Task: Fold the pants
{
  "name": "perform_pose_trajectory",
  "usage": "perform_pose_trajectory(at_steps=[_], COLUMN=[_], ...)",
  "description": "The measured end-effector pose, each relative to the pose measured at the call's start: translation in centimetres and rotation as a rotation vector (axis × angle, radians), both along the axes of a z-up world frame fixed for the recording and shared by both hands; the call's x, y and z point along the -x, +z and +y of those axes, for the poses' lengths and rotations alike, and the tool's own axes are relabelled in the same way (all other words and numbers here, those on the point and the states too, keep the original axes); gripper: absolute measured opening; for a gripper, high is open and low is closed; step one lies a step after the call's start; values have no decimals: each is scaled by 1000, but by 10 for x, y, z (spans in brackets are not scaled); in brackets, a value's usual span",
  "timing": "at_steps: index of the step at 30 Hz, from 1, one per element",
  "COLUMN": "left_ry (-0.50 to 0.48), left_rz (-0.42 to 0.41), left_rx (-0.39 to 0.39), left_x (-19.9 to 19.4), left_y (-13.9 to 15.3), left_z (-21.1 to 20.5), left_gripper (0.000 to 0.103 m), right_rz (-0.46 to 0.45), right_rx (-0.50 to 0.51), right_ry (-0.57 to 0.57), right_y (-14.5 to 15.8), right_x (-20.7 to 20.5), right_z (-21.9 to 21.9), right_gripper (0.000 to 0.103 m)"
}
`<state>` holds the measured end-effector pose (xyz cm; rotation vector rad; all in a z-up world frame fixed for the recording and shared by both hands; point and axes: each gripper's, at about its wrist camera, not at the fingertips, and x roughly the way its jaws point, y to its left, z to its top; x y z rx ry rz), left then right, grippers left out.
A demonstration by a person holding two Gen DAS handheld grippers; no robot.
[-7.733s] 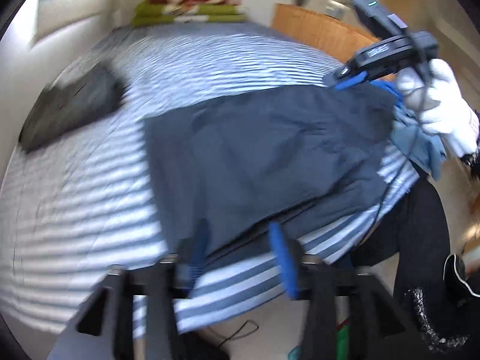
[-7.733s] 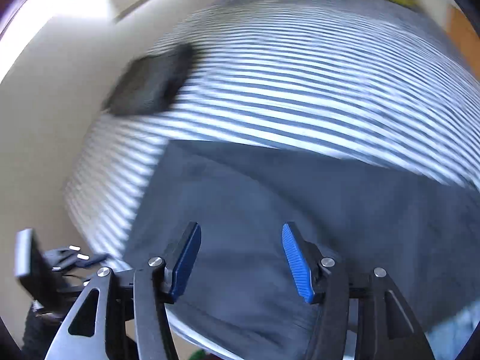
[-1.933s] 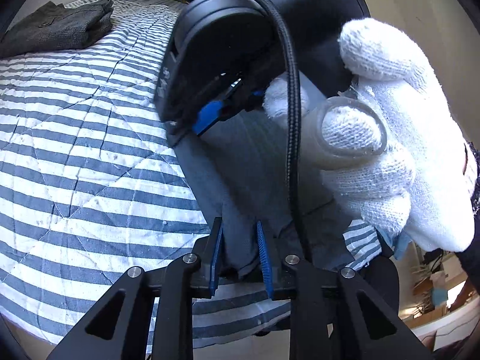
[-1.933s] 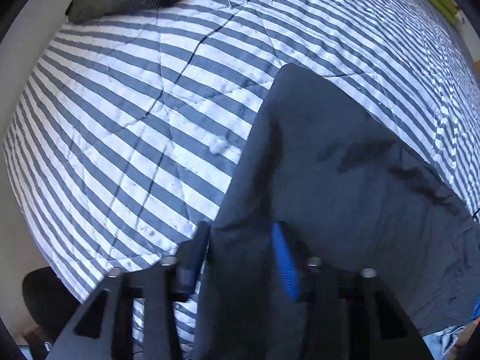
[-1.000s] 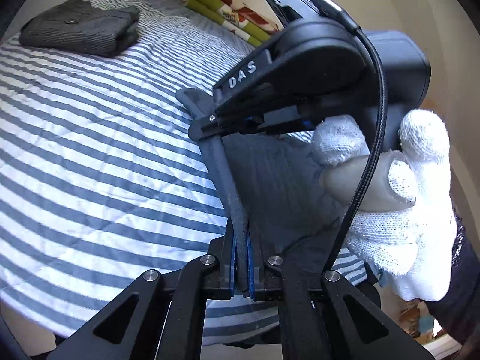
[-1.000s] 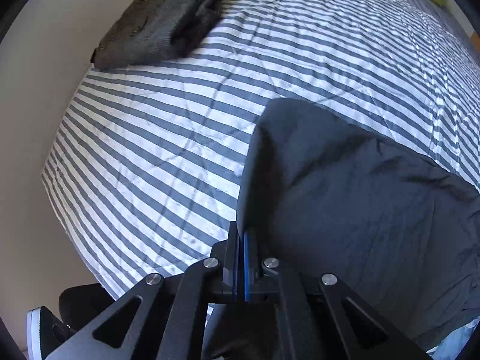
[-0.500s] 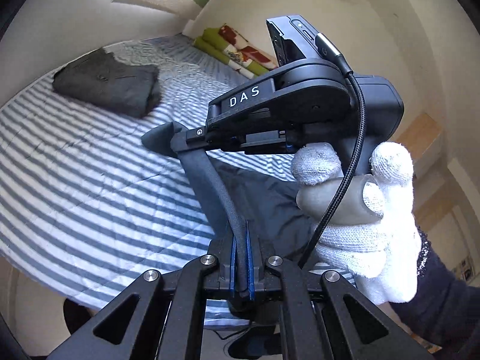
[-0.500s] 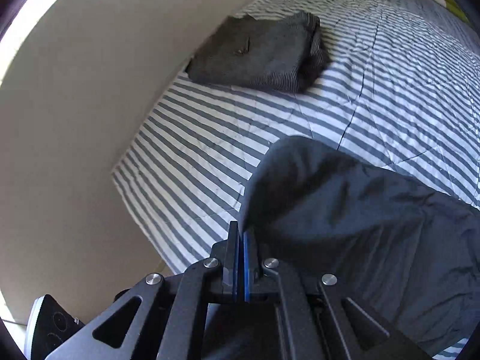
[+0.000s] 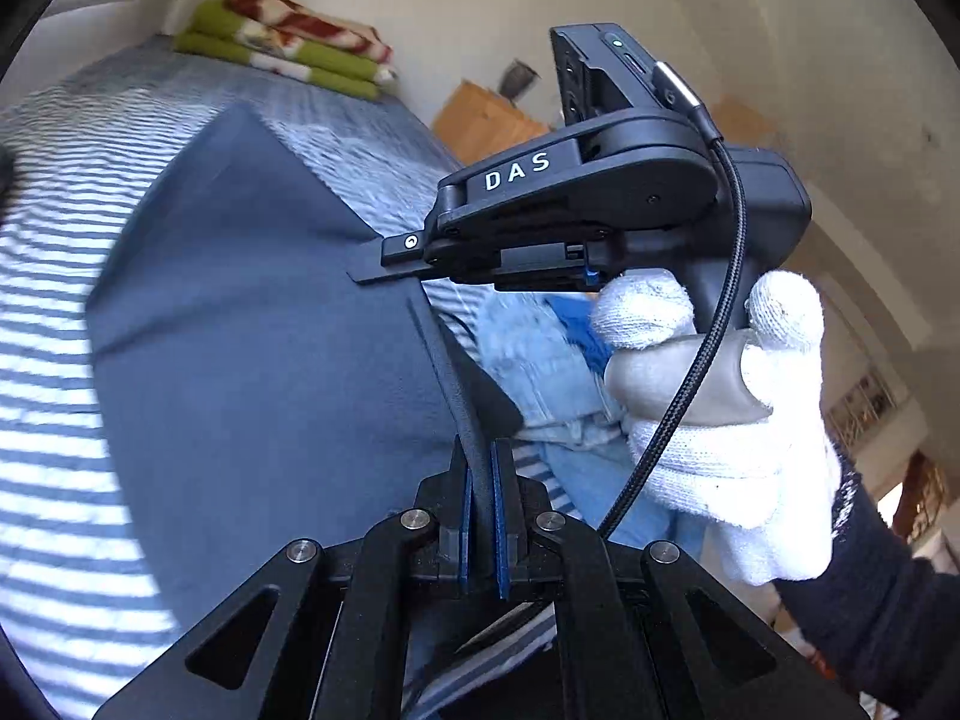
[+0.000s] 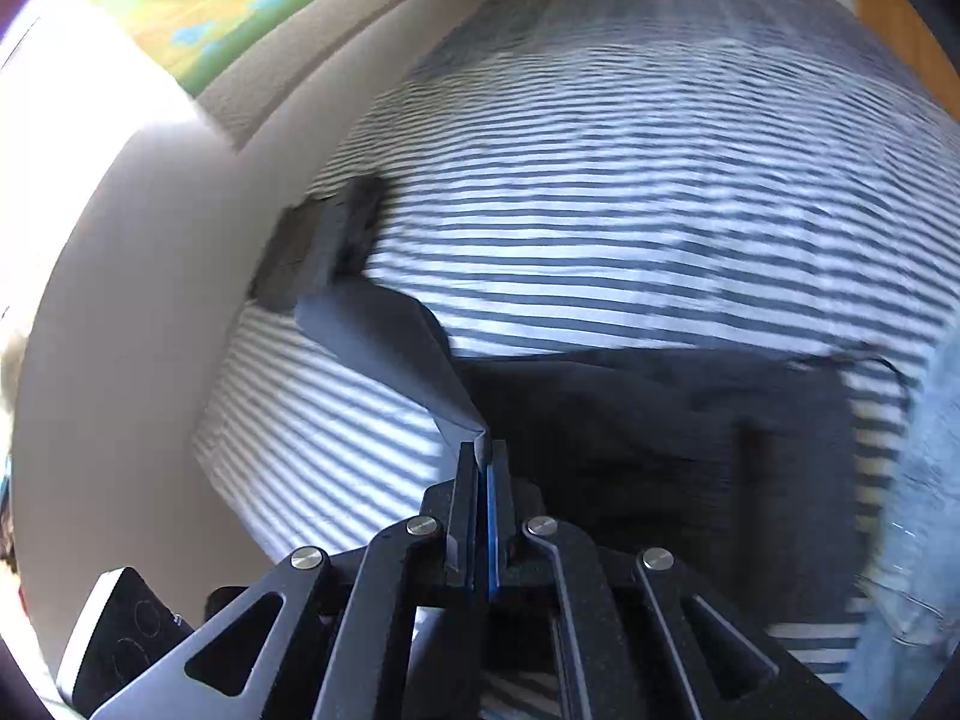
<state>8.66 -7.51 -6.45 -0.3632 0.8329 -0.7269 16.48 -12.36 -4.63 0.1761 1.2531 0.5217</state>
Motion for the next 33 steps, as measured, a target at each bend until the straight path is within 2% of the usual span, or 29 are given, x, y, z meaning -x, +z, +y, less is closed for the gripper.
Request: perform_pose_trajectory(at_steps=[3,8,14,21,22,24,25,27,29,31,33], left_ry=[-61,-101,-112,-143,-148,-166,-173,-177,-170,-152,-89], left_rz=[43,94,98,120,132,152,147,111,99,97,88], left_rx=[-47,-83,-73,-101,-108,-125,-137,-171,-177,-172,-196], left_x=[-18,-32,-48,-49,-48,-49,-43,-24,-3,14,27], left_y=[-27,-55,-59,-61,-61,-59,-54,-43,-34,-29,-27], left_z=[-53,-99,-122,-136,-136,-137,-134,-122,-99,-69,-33], left_gripper=[5,5,5,6,9,25,28,47,60,60,60], right_rz=[58,120,99,118,120,129,130,94,62,12,-49], right_rx=[14,17,17,61,72,88,98,117,122,134,154], right_ry=[-85,-153,-172,-191,-192,-190,-193,-219,-237,-242,-213], right_y=[-34,-75,-75,-91,-92,-92,-90,-78,-64,-47,-31], right_x=[-12,-24,-23,-29,-28,-26,-26,-21,-15,-3,11], right_z=[-54,-104,-127,-134,-135,-134,-135,-141,-146,-147,-139], right_gripper=[2,2,2,2,3,8,14,23,26,26,26])
